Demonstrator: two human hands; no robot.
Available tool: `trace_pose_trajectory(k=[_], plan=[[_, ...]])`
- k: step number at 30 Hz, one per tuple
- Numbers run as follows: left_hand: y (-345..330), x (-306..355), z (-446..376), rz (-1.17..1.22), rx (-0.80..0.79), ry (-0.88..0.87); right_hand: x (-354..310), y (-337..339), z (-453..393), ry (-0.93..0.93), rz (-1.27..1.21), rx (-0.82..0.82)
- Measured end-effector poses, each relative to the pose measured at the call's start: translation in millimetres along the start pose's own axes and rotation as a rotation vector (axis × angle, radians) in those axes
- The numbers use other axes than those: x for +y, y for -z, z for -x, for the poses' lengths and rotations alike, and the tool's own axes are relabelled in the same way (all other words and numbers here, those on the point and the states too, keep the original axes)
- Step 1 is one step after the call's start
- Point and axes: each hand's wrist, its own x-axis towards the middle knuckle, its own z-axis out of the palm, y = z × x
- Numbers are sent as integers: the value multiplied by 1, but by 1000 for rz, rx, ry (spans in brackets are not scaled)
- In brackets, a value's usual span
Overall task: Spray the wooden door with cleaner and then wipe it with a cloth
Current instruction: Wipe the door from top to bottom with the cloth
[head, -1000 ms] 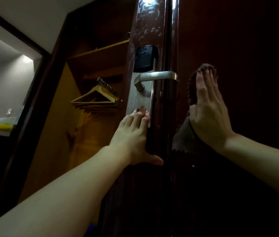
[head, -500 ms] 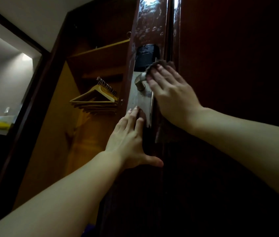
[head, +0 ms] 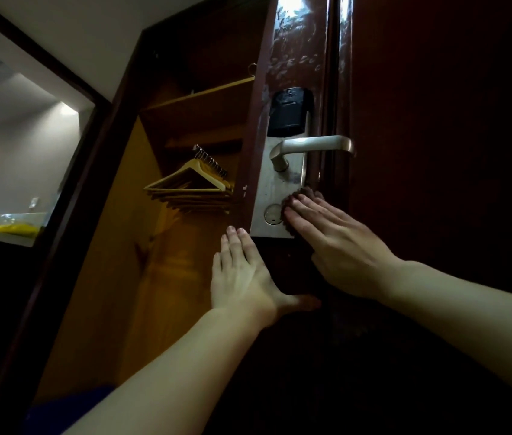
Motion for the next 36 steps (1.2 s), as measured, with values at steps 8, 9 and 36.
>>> trace_pose_trajectory(k=[8,9,36], plan=[[1,-4,0,47,-76,-7,8,9,-54,-69,-155,-54],[1,-4,1,54,-80,-15,6,7,-51,-10,-159,-76],[-3,-32,6,-196,-108,-162,-52,-4,38,262,-83,-230]])
